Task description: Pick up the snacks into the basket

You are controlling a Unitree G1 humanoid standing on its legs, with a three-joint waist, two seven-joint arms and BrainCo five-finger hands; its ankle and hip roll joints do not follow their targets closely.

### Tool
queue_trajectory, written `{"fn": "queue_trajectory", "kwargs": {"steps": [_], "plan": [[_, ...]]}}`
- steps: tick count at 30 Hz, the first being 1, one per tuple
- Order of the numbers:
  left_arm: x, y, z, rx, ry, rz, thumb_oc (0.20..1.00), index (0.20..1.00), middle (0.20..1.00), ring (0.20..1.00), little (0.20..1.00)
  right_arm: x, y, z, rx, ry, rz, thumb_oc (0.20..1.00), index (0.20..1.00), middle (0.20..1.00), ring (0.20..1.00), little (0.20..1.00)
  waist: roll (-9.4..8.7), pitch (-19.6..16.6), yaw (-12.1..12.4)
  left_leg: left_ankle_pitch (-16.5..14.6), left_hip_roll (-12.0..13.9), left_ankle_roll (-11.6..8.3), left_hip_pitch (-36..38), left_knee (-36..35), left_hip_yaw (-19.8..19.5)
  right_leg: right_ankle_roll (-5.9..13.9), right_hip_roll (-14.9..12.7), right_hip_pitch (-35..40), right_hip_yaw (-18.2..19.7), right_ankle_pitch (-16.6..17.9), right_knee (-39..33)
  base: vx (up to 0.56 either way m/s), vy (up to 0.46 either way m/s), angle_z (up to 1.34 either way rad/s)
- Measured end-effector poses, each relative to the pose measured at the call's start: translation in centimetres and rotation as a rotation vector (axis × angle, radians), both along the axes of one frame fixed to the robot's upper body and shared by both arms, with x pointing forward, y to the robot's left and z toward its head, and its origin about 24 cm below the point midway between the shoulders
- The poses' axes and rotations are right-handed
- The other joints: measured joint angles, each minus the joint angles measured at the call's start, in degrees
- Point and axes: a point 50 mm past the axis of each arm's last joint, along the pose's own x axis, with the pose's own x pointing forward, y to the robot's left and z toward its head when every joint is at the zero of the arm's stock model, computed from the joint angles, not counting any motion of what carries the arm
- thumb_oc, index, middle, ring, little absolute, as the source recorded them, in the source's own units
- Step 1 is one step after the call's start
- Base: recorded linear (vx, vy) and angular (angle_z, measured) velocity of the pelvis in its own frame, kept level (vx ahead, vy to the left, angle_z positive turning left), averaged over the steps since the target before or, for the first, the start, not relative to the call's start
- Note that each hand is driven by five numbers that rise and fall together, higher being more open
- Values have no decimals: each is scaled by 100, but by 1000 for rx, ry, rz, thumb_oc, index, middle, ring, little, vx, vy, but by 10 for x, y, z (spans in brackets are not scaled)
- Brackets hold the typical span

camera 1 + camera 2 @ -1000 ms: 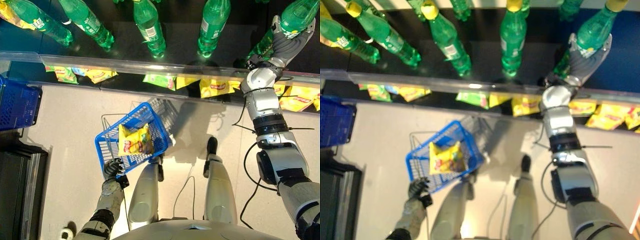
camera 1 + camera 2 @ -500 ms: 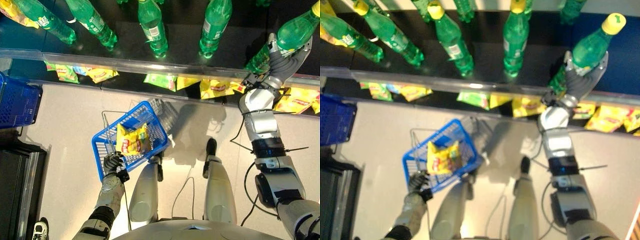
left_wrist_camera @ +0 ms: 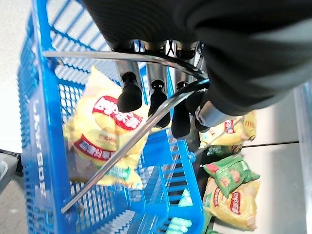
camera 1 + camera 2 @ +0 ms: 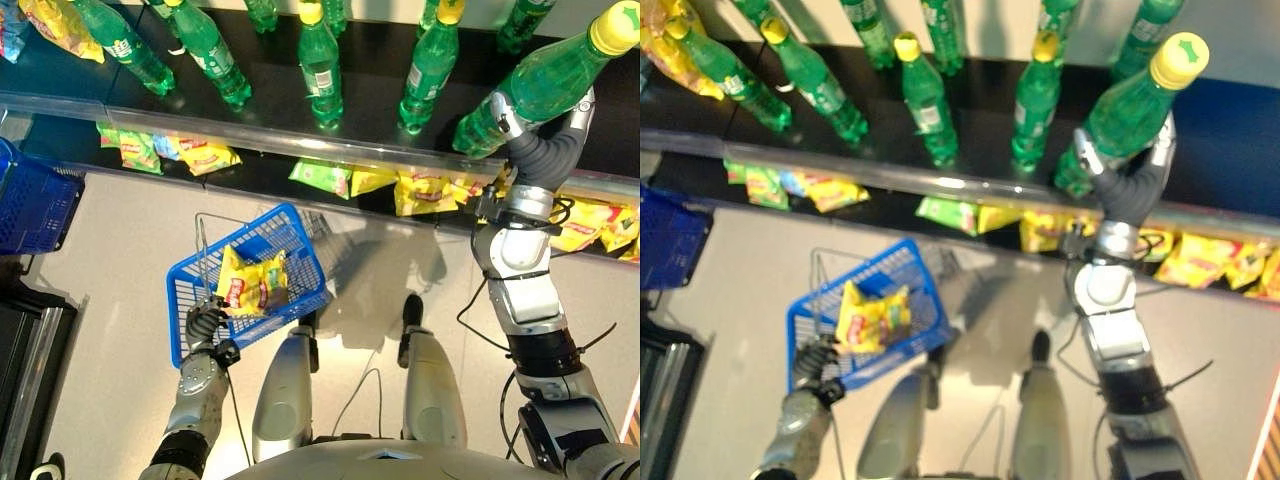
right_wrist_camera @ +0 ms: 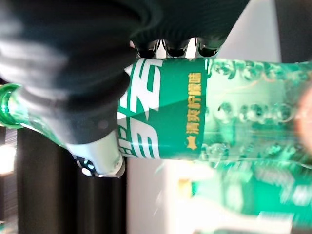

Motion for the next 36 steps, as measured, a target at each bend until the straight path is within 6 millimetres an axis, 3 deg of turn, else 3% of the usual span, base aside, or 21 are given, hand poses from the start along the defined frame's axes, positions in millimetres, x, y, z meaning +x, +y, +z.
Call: {"fn": "queue_trajectory", "kwargs": {"steps": [6, 13, 19, 21, 26, 30, 31, 36], "plan": [[-4, 6, 12, 35, -32, -64, 200, 200, 200, 200, 200, -7, 25, -15, 13, 69, 266, 200, 200, 200, 200, 200, -198, -81, 38, -16, 4, -14, 198, -60, -172, 5, -10, 371, -213, -13, -141, 6, -26, 14], [6, 2, 47, 70, -182, -182, 200, 200, 200, 200, 200, -13, 54, -20, -4, 86, 448, 200, 200, 200, 200, 200, -314, -183, 591, -3, -35, -42, 273, -130, -617, -24, -36, 755, -664, -190, -130, -2, -43, 32], [12, 1, 76, 131, -271, -283, 200, 200, 200, 200, 200, -14, 81, -15, -31, 68, 573, 200, 200, 200, 200, 200, -370, -266, 851, 115, -155, -127, 262, -245, -1075, 25, -149, 1036, -1147, -376, -142, 9, -51, 49], [12, 1, 85, 152, -296, -325, 200, 200, 200, 200, 200, -12, 96, -9, -29, 48, 619, 200, 200, 200, 200, 200, -373, -298, 1142, 131, -188, -152, 262, -266, -1167, 46, -171, 1110, -1234, -448, -144, 0, -34, 29], [13, -3, 105, 162, -363, -415, 200, 200, 200, 200, 200, 2, 115, -12, -45, 83, 623, 200, 200, 200, 200, 200, -416, -352, 1496, 155, -296, -170, 247, -287, -1449, 114, -210, 1367, -1490, -582, -216, 14, -34, 41], [17, -10, 134, 168, -461, -511, 200, 200, 200, 200, 200, 20, 124, -28, -101, 175, 554, 200, 200, 200, 200, 200, -434, -373, 1752, 175, -380, -201, 135, -293, -1772, 147, -205, 1513, -1803, -626, -337, 28, -17, 42], [18, -13, 143, 187, -491, -551, 200, 200, 200, 200, 200, 24, 127, -36, -119, 216, 540, 200, 200, 200, 200, 200, -433, -373, 1926, 179, -425, -198, 126, -287, -1842, 168, -217, 1566, -1841, -639, -356, 25, 0, 26], [23, -24, 156, 113, -568, -612, 200, 200, 200, 200, 200, 32, 134, -54, -168, 303, 501, 200, 200, 200, 200, 200, -437, -376, 2107, 185, -514, -191, 55, -262, -1998, 213, -230, 1674, -1972, -663, -446, 9, -3, 23]]}}
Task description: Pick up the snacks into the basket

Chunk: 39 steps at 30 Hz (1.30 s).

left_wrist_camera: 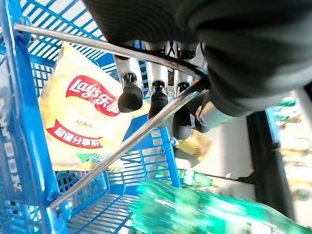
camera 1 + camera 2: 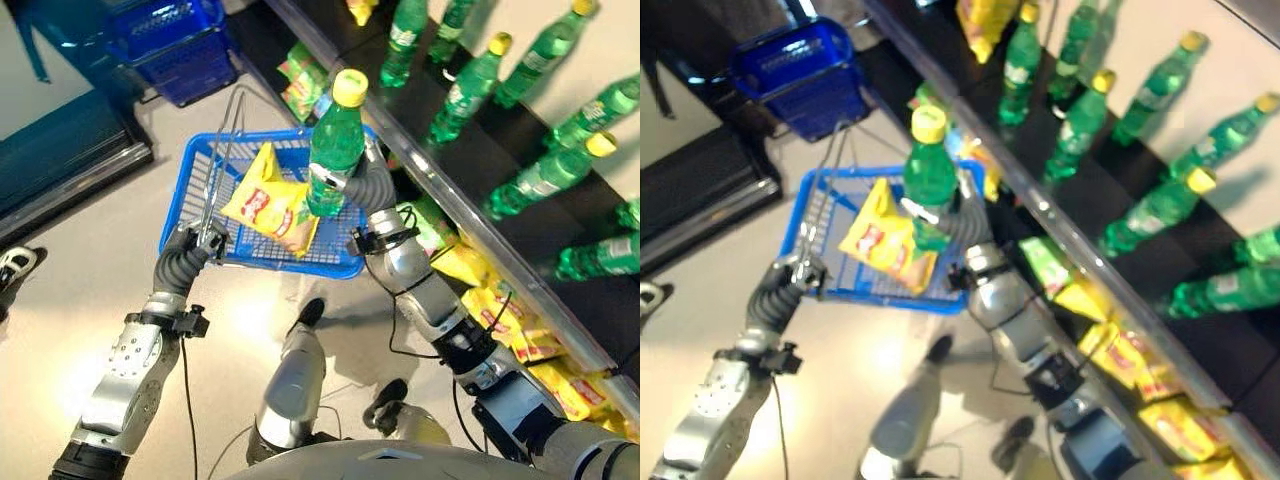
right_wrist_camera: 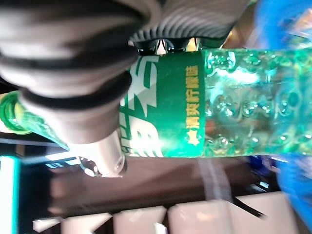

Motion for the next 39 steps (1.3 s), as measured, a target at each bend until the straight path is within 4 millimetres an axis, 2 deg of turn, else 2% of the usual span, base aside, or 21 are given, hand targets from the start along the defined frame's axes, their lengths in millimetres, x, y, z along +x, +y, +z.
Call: {"fn": "queue_trajectory", "kwargs": {"steps": [7, 12, 19, 23, 28, 39], "plan": [[3, -11, -1, -33, 12, -60, 200, 200, 200, 200, 200, 7, 13, -29, -80, 111, -4, 200, 200, 200, 200, 200, -10, -5, 75, 5, -12, -2, -35, 2, -50, 8, 18, 6, -48, -3, -58, 6, 0, 4], [3, -13, -4, -61, 34, -69, 200, 200, 200, 200, 200, 8, 19, -58, -260, 179, 21, 200, 200, 200, 200, 200, -37, 5, 105, 8, -20, -7, -95, -6, -116, 10, 28, 5, -138, -3, -109, 17, 7, 7], [1, -12, -7, -96, 59, -68, 200, 200, 200, 200, 200, 20, 21, -64, -436, 137, -14, 200, 200, 200, 200, 200, -158, 11, 92, 8, -20, -7, -94, -9, -131, 11, 31, 7, -152, -3, -114, 0, 0, 0], [0, -11, -10, -92, 82, -67, 200, 200, 200, 200, 200, 28, 29, -72, -667, 99, 22, 200, 200, 200, 200, 200, -364, 1, 100, 0, -12, -16, -99, -26, -145, 8, 35, 5, -152, -6, -136, 33, -20, 1], [-2, -8, -13, -87, 109, -59, 200, 200, 200, 200, 200, 31, 41, -83, -934, 46, 87, 200, 200, 200, 200, 200, -432, -1, 119, -6, -6, -23, -140, -44, -179, 7, 64, -13, -185, -5, -170, 15, -14, 2], [-4, -7, -22, -77, 178, -55, 200, 200, 200, 200, 200, 33, 49, -103, -1110, 125, 161, 200, 200, 200, 200, 200, -484, 6, 132, -21, 53, -46, -170, -44, -172, -10, 126, -17, -177, 1, -254, 1, -1, 0]]}}
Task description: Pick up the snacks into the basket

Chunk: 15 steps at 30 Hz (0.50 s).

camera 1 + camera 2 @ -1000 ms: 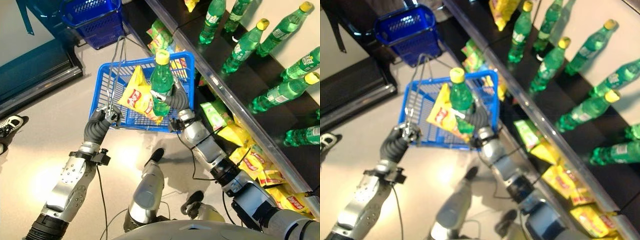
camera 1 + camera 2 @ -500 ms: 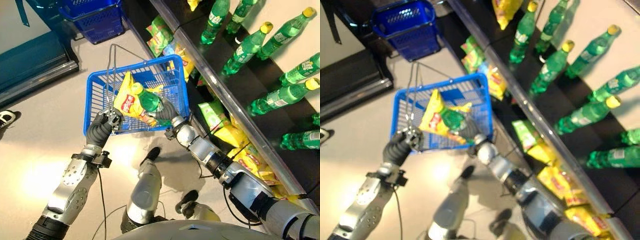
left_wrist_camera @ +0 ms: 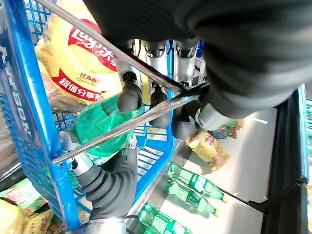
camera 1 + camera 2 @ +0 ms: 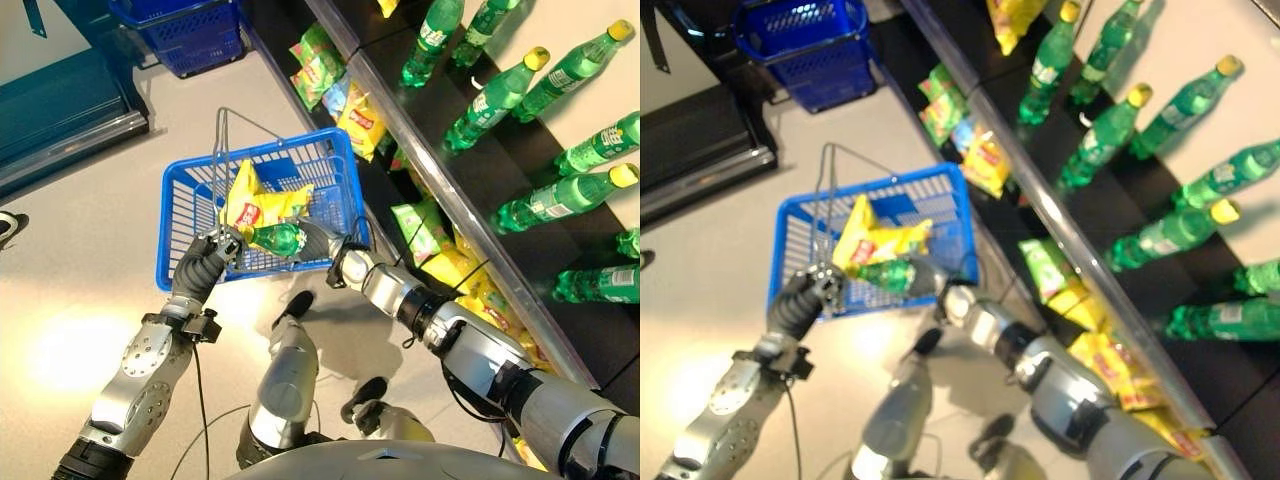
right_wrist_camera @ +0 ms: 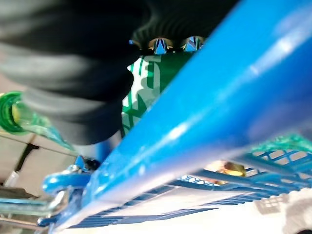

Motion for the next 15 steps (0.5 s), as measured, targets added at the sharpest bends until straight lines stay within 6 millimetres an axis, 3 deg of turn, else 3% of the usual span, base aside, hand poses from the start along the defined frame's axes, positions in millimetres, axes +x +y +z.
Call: {"fn": "queue_trajectory", "kwargs": {"steps": [1, 2, 5, 6, 7, 8, 15], "plan": [[0, 0, -1, 1, 6, -1, 200, 200, 200, 200, 200, 0, 0, -1, -6, 7, 3, 200, 200, 200, 200, 200, 0, 0, 2, -2, 2, -2, 0, 0, 0, -2, 1, 0, 0, -1, -1, 0, 0, 0], [-1, 0, -2, 3, 13, -6, 200, 200, 200, 200, 200, -1, 0, -3, -17, 21, 9, 391, 391, 391, 391, 391, -1, 0, 1, -3, 7, -4, 0, 0, 0, -5, 6, 0, 0, -2, -3, 0, 0, 0], [-2, -1, -4, 5, 22, -15, 200, 200, 200, 200, 200, -2, 0, -7, -29, 45, 14, 454, 454, 454, 454, 454, -1, -1, -10, -7, 18, -10, -1, 0, 2, -15, 10, -7, 1, -8, -4, 0, 0, 0], [-3, -1, -4, 7, 26, -18, 200, 200, 200, 200, 200, -2, 0, -8, -34, 55, 15, 570, 570, 570, 570, 570, -2, -1, -16, -8, 24, -12, -1, 0, 2, -17, 15, -14, 1, -9, -5, 0, 0, 0], [-3, -1, -5, 7, 28, -18, 200, 200, 200, 200, 200, -2, 0, -8, -34, 57, 16, 570, 570, 570, 570, 570, -4, -2, -16, -9, 24, -12, -1, -2, 2, -17, 15, -22, 2, -9, -7, 0, 0, 0], [-3, -1, -5, 7, 29, -19, 200, 200, 200, 200, 200, -3, 0, -9, -35, 60, 15, 1000, 1000, 1000, 1000, 1000, -9, -6, -17, -10, 29, -13, -1, -6, 5, -18, 19, -23, 5, -9, -22, 0, 0, 0], [-4, -3, -9, 5, 49, -21, 200, 200, 200, 200, 200, -1, -1, -9, -36, 64, 2, 1000, 1000, 1000, 1000, 1000, -47, -24, -32, -10, 40, -13, -4, -30, 32, -28, 21, -58, 39, 5, -42, -2, 10, -2]]}}
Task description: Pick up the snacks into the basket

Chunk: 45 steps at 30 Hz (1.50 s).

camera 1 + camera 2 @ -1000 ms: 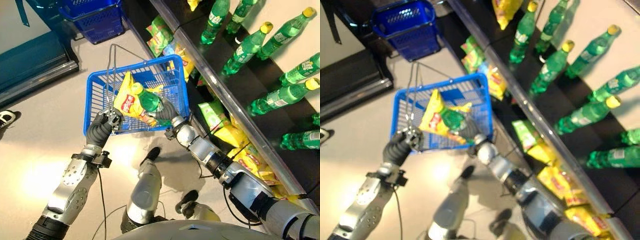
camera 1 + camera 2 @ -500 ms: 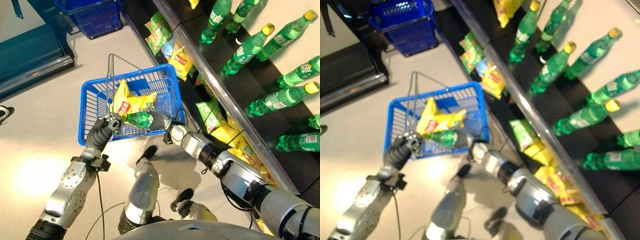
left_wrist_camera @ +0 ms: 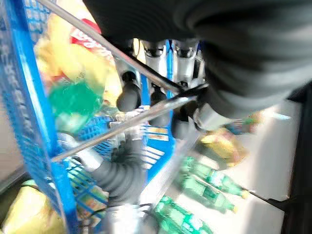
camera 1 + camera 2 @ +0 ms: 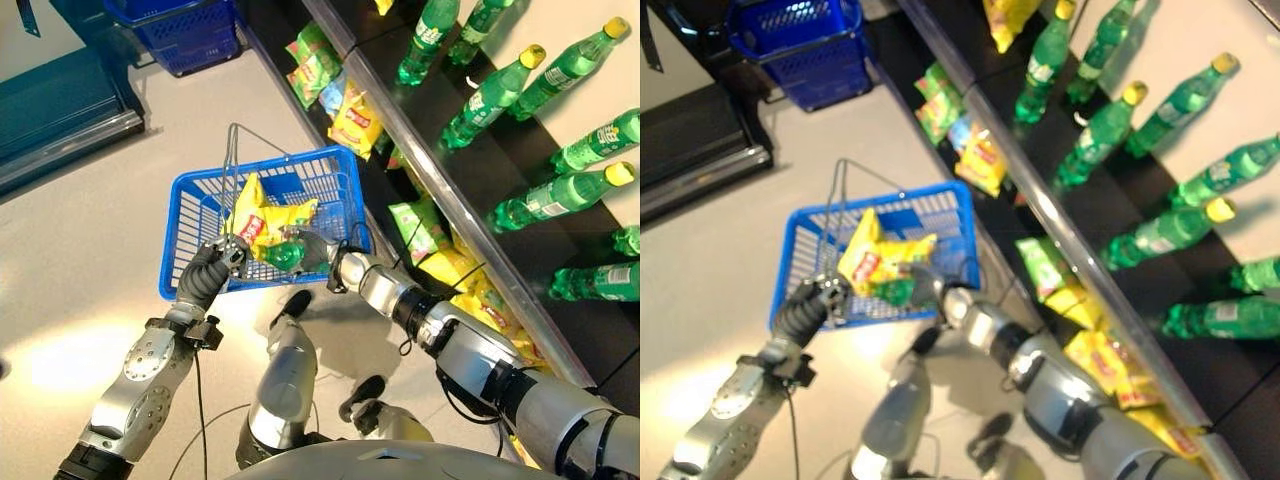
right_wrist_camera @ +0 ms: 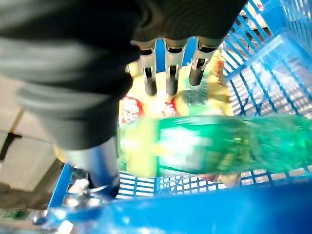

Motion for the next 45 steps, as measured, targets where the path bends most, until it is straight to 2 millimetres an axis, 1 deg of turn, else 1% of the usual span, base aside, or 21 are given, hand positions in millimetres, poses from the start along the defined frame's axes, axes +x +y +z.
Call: {"fn": "queue_trajectory", "kwargs": {"steps": [11, 17, 18, 19, 21, 22, 23, 24, 26, 27, 28, 29, 31, 32, 36, 37, 38, 40, 42, 44, 45], "plan": [[0, 1, 0, 1, 2, 4, 200, 200, 200, 200, 200, 5, -9, 3, 56, 11, -56, 1000, 1000, 1000, 1000, 1000, -39, -25, -21, 1, 32, 2, 1, 7, 93, -7, 6, -32, 73, 36, 2, -6, 6, -3], [2, 5, 3, -5, -16, 33, 200, 200, 200, 200, 200, 6, -19, 22, 165, -32, -64, 1000, 1000, 1000, 1000, 1000, -66, -42, -90, 5, 58, 4, 1, 7, 119, -12, 30, -31, 116, 56, -2, -4, 0, -1], [2, 8, 5, -6, -23, 50, 200, 200, 200, 200, 200, 6, -20, 31, 208, -49, -59, 1000, 1000, 1000, 1000, 1000, -75, -48, -138, 7, 66, 2, 2, 10, 129, -19, 37, -32, 123, 62, -2, -11, -9, -3], [3, 9, 5, -3, -25, 56, 200, 200, 200, 200, 200, 6, -25, 36, 224, -64, -60, 1000, 1000, 1000, 1000, 1000, -82, -52, -210, 8, 85, 0, 4, 10, 135, -22, 64, -49, 136, 69, -1, -15, 2, -6], [0, 18, 5, 11, -26, 103, 200, 200, 200, 200, 200, 0, -41, 62, 345, -141, -46, 1000, 1000, 1000, 1000, 1000, -130, -78, -251, 8, 85, 0, 16, 9, 151, -29, 74, -37, 151, 91, -8, -2, 0, -8], [0, 21, 5, 16, -26, 117, 200, 200, 200, 200, 200, 1, -48, 69, 379, -158, -65, 1000, 1000, 1000, 1000, 1000, -150, -90, -342, 7, 97, -1, 31, 7, 189, -31, 82, -35, 169, 95, -12, 9, -11, -10], [0, 26, 3, 25, -24, 147, 200, 200, 200, 200, 200, -5, -62, 83, 459, -195, -74, 1000, 1000, 1000, 1000, 1000, -156, -94, -358, 8, 99, 1, 48, 0, 221, -28, 77, -27, 185, 97, -8, 3, -8, -10], [0, 29, 1, 32, -20, 171, 200, 200, 200, 200, 200, -10, -67, 90, 506, -218, -67, 1000, 1000, 1000, 1000, 1000, -157, -95, -368, 11, 99, 5, 70, -8, 238, -27, 74, -18, 196, 105, -8, 7, -6, -10], [-1, 37, -9, 58, 11, 219, 200, 200, 200, 200, 200, -18, -91, 101, 602, -256, -106, 1000, 1000, 1000, 1000, 1000, -167, -101, -515, 9, 106, 8, 173, -28, 270, -25, 75, 67, 227, 109, -26, 5, 0, -9], [-1, 39, -11, 65, 19, 231, 200, 200, 200, 200, 200, -20, -94, 102, 623, -261, -116, 1000, 1000, 1000, 1000, 1000, -171, -104, -526, 10, 110, 8, 193, -43, 281, -26, 77, 70, 245, 109, -25, 3, 6, -4], [-2, 41, -15, 75, 30, 248, 200, 200, 200, 200, 200, -24, -107, 102, 656, -260, -145, 1000, 1000, 1000, 1000, 1000, -173, -106, -627, 10, 118, 8, 201, -48, 291, -27, 80, 68, 261, 108, -20, 0, 0, 0], [-3, 43, -16, 77, 36, 259, 200, 200, 200, 200, 200, -27, -111, 104, 692, -263, -153, 1000, 1000, 1000, 1000, 1000, -177, -108, -599, 13, 116, 11, 198, -56, 291, -27, 78, 74, 265, 108, -19, 0, 0, 0], [-6, 49, -25, 95, 69, 296, 200, 200, 200, 200, 200, -37, -123, 103, 796, -240, -174, 1000, 1000, 1000, 1000, 1000, -183, -113, -673, 13, 122, 13, 236, -64, 339, -25, 70, 69, 319, 117, -30, 4, 4, -12], [-8, 53, -34, 110, 102, 317, 200, 200, 200, 200, 200, -45, -132, 101, 881, -221, -197, 1000, 1000, 1000, 1000, 1000, -183, -122, -637, 19, 134, 23, 318, -115, 417, -20, 62, 98, 354, 128, -62, 27, 21, -17], [-18, 63, -56, 203, 191, 348, 200, 200, 200, 200, 200, -52, -143, 94, 1022, -146, -205, 1000, 1000, 1000, 1000, 1000, -184, -137, -823, 12, 167, 29, 523, -197, 483, -21, 79, 282, 435, 176, -221, 37, 33, -13], [-22, 65, -67, 226, 227, 366, 200, 200, 200, 200, 200, -55, -148, 88, 1079, -109, -216, 1000, 1000, 1000, 1000, 1000, -181, -172, -808, 15, 209, 42, 635, -283, 621, -21, 71, 306, 519, 226, -290, 33, 13, -27], [-25, 67, -73, 234, 251, 378, 200, 200, 200, 200, 200, -56, -148, 86, 1096, -95, -220, 1000, 1000, 1000, 1000, 1000, -175, -199, -779, 16, 204, 46, 690, -307, 640, -14, 89, 373, 549, 248, -313, 53, 26, -31], [-37, 69, -93, 236, 337, 406, 200, 200, 200, 200, 200, -62, -151, 74, 1120, -38, -240, 1000, 1000, 1000, 1000, 1000, -171, -323, -929, 24, 201, 73, 838, -406, 736, 9, 93, 483, 607, 333, -503, 56, 24, -18], [-53, 70, -118, 225, 448, 443, 200, 200, 200, 200, 200, -71, -156, 53, 1105, 43, -281, 1000, 1000, 1000, 1000, 1000, -156, -530, -1049, 42, 199, 106, 1059, -563, 861, 39, 95, 689, 660, 451, -765, 45, 12, -20], [-67, 69, -133, 207, 520, 467, 200, 200, 200, 200, 200, -79, -160, 40, 1081, 96, -310, 1000, 1000, 1000, 1000, 1000, -155, -746, -1191, 43, 210, 119, 1159, -674, 936, 46, 108, 779, 733, 514, -928, 28, 18, -19], [-72, 68, -138, 201, 548, 475, 200, 200, 200, 200, 200, -81, -160, 35, 1071, 120, -318, 1000, 1000, 1000, 1000, 1000, -144, -814, -1176, 49, 218, 126, 1211, -716, 971, 47, 113, 794, 773, 531, -961, 12, 26, -28]]}}
